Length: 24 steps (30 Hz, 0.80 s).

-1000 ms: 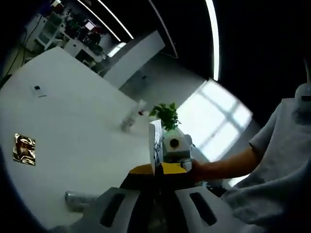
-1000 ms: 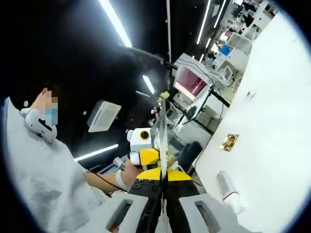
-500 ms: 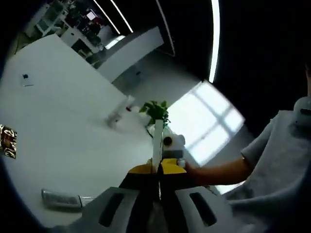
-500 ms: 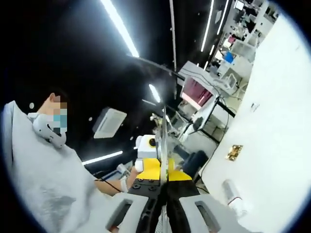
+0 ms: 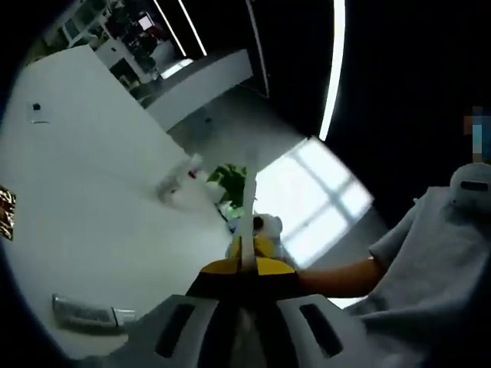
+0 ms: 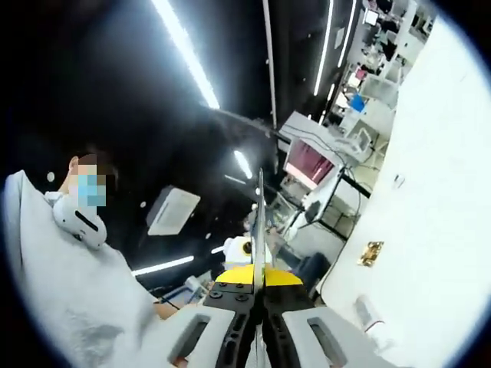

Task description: Arrange the skincare products in the storage area until every visible bottle or jar stands upright without overlapping.

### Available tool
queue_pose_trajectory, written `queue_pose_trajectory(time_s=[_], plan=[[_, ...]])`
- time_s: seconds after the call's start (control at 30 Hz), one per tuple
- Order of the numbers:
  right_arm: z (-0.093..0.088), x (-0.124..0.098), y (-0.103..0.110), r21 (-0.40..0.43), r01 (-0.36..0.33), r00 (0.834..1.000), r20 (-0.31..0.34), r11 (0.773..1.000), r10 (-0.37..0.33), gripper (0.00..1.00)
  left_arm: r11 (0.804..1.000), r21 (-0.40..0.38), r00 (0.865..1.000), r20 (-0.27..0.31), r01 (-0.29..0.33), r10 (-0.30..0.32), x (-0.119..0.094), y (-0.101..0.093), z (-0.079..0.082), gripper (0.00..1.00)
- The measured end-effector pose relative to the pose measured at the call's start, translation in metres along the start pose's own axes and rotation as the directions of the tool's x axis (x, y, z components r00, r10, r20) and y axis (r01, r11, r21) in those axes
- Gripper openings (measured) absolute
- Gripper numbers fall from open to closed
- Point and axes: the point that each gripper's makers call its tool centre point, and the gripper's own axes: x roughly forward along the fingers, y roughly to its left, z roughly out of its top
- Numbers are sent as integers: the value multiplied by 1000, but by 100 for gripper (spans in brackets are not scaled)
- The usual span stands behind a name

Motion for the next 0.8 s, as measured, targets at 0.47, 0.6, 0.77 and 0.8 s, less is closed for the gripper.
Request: queue_pose_trajectory(time_s=[0.47, 0.6, 0.77, 0.8], plan=[[-14, -4, 0, 32, 25, 999, -47, 999, -24, 2, 999, 35, 1000, -18, 20, -20, -1, -8, -4, 0], [-34, -9, 5, 23, 38, 991, -133, 999, -35, 4, 1000, 16, 999, 20, 27, -27, -4, -8, 4, 0], [-35, -15, 3, -30, 69, 992, -105, 997, -72, 0, 1000, -3, 1000, 11, 18, -18, 2, -8, 0, 0], [-35, -15, 5, -48, 59, 994, -94, 997, -64, 0, 1000, 0, 1000, 11, 25, -25, 2, -11, -1, 0]])
